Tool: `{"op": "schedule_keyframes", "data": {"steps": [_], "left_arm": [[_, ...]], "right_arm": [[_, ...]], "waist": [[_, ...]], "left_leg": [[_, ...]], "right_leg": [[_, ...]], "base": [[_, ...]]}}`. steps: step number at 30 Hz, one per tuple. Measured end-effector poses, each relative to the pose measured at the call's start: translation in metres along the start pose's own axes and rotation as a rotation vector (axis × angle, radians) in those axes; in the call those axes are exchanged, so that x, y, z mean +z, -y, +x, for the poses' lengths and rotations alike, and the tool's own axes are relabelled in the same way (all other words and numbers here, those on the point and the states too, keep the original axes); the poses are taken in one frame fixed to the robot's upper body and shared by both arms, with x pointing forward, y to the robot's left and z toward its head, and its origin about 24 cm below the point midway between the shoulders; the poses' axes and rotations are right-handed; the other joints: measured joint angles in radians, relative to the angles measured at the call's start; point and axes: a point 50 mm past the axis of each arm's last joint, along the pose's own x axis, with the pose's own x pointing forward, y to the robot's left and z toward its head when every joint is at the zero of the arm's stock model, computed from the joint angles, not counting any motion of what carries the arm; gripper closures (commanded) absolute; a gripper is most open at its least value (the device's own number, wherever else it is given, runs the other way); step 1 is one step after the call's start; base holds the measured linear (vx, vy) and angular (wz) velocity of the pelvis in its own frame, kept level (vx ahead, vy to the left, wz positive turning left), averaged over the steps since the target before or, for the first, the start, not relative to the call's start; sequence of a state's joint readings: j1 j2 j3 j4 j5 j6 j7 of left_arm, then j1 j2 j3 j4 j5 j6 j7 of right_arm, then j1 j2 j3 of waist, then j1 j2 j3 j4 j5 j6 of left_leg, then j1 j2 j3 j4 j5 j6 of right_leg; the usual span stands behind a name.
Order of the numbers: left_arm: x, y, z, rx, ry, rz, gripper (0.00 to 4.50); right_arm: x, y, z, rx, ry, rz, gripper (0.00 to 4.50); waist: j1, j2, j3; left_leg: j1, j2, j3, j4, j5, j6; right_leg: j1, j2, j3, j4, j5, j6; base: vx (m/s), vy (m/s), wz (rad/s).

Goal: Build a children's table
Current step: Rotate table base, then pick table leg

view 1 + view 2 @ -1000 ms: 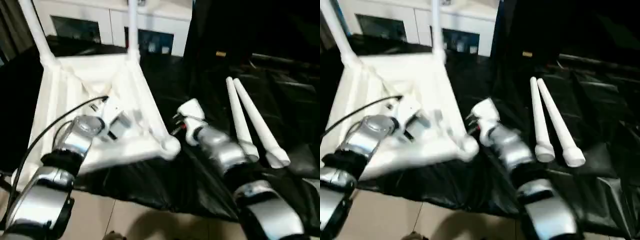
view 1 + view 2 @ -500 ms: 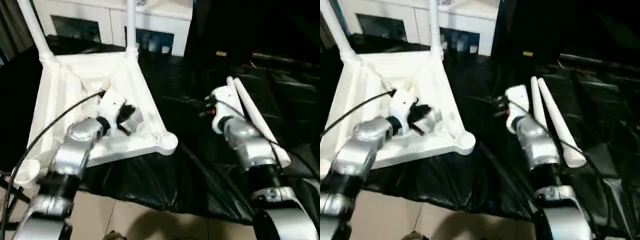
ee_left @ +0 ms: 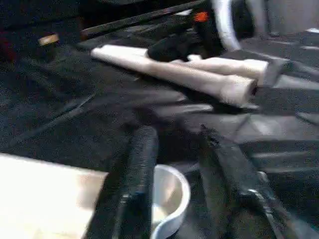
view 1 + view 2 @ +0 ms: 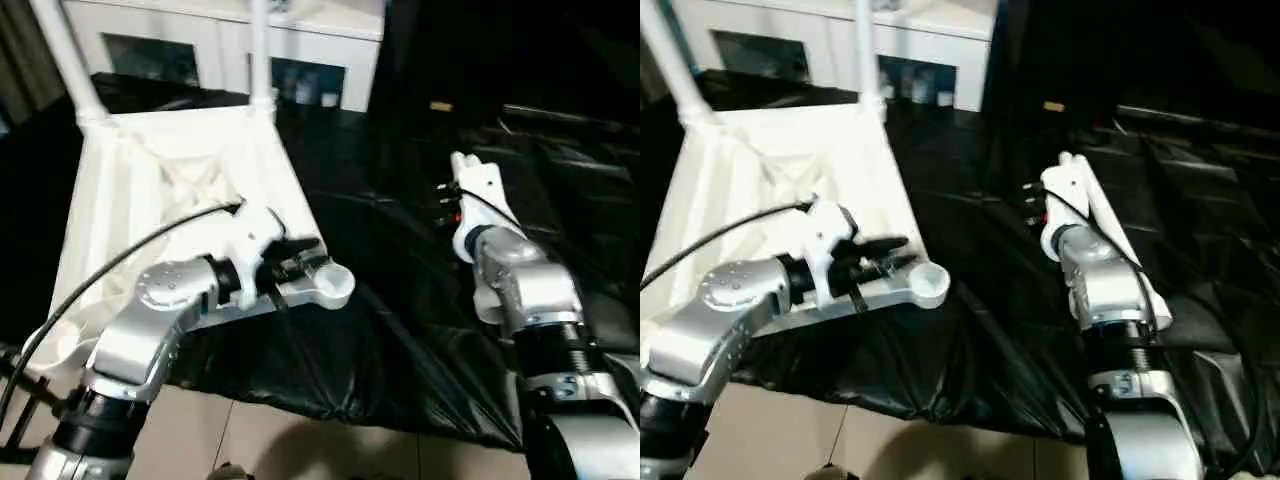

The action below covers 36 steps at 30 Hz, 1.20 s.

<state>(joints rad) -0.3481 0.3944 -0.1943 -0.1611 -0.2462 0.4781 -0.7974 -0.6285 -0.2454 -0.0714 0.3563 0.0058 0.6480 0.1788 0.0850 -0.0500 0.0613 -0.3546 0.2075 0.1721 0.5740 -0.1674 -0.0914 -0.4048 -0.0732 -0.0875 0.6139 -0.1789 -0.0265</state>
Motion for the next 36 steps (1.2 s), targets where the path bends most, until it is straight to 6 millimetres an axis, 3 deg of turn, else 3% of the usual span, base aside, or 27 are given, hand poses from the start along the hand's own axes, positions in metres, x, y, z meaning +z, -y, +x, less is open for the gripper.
{"op": "schedule_keyframes", "data": {"steps": [3,7,8,11,17,22,30,36], "left_arm": [[0.001,0.001,-0.001,0.000,-0.018,0.016,2.40],[0.001,0.000,-0.003,0.002,-0.023,0.011,2.29],[0.001,0.000,-0.003,0.002,-0.025,0.012,2.01],[0.002,0.000,-0.005,0.002,-0.037,0.019,1.99],[-0.001,-0.001,-0.007,-0.004,-0.089,0.027,1.99],[-0.012,-0.008,-0.010,0.031,-0.174,0.009,1.99],[-0.022,-0.014,-0.016,0.066,-0.250,-0.033,1.99],[-0.023,-0.014,-0.017,0.065,-0.265,-0.048,1.99]], "right_arm": [[-0.005,0.004,-0.001,-0.027,-0.063,0.002,2.02],[-0.007,0.009,-0.002,-0.080,-0.084,-0.009,1.81],[-0.007,0.010,-0.002,-0.093,-0.085,-0.011,1.60],[-0.008,0.017,-0.004,-0.131,-0.102,-0.009,1.44],[-0.023,0.038,-0.007,-0.177,-0.255,0.047,1.44],[-0.040,0.042,-0.004,-0.161,-0.349,0.088,1.44],[-0.053,0.046,-0.001,-0.121,-0.435,0.117,1.44],[-0.050,0.042,0.003,-0.054,-0.468,0.152,2.06]], "waist": [[0.001,0.000,0.000],[0.002,0.001,0.000],[0.002,0.001,0.000],[0.003,0.001,0.000],[0.003,0.003,-0.001],[0.001,0.017,-0.001],[0.003,0.018,-0.001],[0.004,0.017,-0.001]], "left_leg": [[0.000,0.000,0.000,0.000,0.000,0.000],[0.000,0.000,0.000,0.000,0.000,0.000],[0.000,0.000,0.000,0.000,0.000,0.000],[0.000,0.000,0.000,0.000,0.000,0.000],[0.001,0.000,0.000,0.001,0.000,0.000],[0.002,0.000,0.000,0.004,0.000,0.000],[0.001,0.000,0.000,0.006,0.000,0.000],[0.001,0.000,0.000,0.009,0.000,0.000]], "right_leg": [[0.000,0.000,0.000,0.000,0.000,0.000],[0.000,0.000,0.000,0.000,0.000,0.000],[0.000,0.000,0.000,0.000,0.000,0.000],[0.000,0.000,0.000,0.001,0.000,0.000],[0.001,0.000,0.000,0.001,0.000,0.000],[0.001,0.000,0.001,0.003,0.001,0.000],[0.001,0.000,0.001,0.004,0.001,0.000],[0.001,0.000,0.001,0.007,0.001,0.000]], "base": [[0.000,0.000,0.00],[0.000,0.000,0.00],[0.000,0.000,0.00],[0.000,0.000,0.00],[0.000,0.000,0.00],[0.000,0.000,0.00],[0.000,0.000,0.00],[0.000,0.000,0.00]]}}
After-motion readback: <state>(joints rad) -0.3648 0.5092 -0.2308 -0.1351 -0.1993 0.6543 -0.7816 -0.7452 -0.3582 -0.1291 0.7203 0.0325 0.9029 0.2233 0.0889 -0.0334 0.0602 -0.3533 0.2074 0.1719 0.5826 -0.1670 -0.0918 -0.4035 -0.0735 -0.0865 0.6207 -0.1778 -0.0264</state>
